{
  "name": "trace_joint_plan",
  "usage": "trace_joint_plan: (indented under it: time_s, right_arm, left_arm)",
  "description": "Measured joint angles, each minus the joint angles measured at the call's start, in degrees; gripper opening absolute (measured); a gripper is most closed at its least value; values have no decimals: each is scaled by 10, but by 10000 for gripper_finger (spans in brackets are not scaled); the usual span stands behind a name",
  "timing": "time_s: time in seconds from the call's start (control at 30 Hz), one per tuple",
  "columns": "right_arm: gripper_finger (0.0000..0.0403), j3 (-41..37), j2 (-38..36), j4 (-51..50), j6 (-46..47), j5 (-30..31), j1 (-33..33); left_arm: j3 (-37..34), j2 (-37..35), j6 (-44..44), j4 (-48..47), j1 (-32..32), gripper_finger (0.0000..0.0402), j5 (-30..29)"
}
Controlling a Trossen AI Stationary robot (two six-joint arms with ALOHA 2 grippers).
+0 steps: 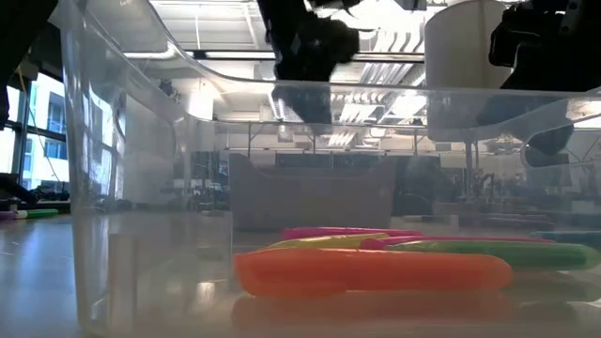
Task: Pick & Place Markers
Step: Put the blue pen into the transparent bin
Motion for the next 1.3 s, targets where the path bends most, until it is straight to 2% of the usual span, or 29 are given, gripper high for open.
trace_joint_plan:
  time_s: [0.13,0.2,0.23,0.3,0.43,0.47,0.57,0.7,0.77,0.83,0.9,1.0,1.1,1.3]
  right_arm:
    - [0,0,0,1,-47,50,0]
    - [0,0,0,6,-63,89,0]
    - [0,0,0,11,-70,104,0]
    - [0,0,0,25,-87,126,-1]
    - [0,28,1,0,-117,115,-11]
    - [0,46,2,-24,-123,110,-15]
    - [0,110,3,-144,-123,95,-29]
    - [0,208,23,-326,-80,40,-55]
    - [0,259,51,-415,-59,-21,-76]
    - [0,305,93,-504,-51,-96,-89]
    - [0,346,143,-575,-57,-143,-99]
    - [6,397,220,-632,-71,-182,-99]
    - [25,422,279,-646,-106,-234,-96]
    - [91,402,348,-632,-109,-273,-77]
  left_arm:
    - [43,-46,38,-84,-1,91,-24]
    - [42,-63,42,-152,-1,53,-24]
    - [42,-66,41,-161,-1,30,-26]
    - [22,-83,39,-179,-1,9,-38]
    - [-69,-166,35,-153,-1,5,-17]
    - [-106,-193,28,-149,-2,3,-13]
    - [-233,-282,-13,-47,-2,3,4]
    - [-399,-414,-82,54,-8,1,15]
    - [-477,-477,-121,60,-16,1,16]
    - [-537,-529,-161,119,-31,1,17]
    - [-595,-583,-200,120,-45,1,17]
    - [-655,-641,-256,172,-68,1,16]
    - [-699,-678,-298,155,-86,0,15]
    - [-725,-701,-337,179,-123,0,1]
